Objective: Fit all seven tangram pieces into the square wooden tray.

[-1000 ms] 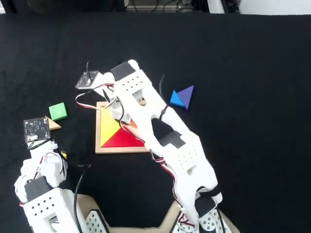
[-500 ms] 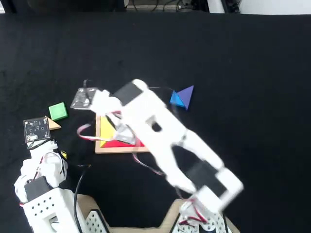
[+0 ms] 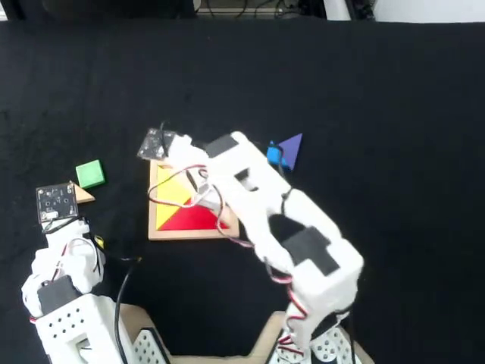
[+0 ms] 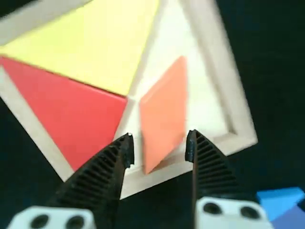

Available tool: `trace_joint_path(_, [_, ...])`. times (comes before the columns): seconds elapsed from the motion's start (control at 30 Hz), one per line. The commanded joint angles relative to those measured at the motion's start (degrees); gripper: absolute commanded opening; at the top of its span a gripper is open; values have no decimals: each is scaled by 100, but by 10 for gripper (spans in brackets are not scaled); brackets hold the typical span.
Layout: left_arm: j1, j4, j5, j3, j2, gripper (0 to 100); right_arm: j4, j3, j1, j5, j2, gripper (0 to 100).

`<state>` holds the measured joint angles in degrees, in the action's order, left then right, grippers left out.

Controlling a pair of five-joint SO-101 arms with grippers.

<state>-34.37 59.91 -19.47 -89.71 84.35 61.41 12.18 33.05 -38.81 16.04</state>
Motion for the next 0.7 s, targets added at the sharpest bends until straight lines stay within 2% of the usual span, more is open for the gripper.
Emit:
trace_joint_path(0.0, [4, -79, -26, 22, 35, 181, 598, -884, -62, -475, 356, 191])
trace_joint_path(0.67, [4, -79, -26, 22, 35, 181, 325, -919, 246, -633, 127, 194])
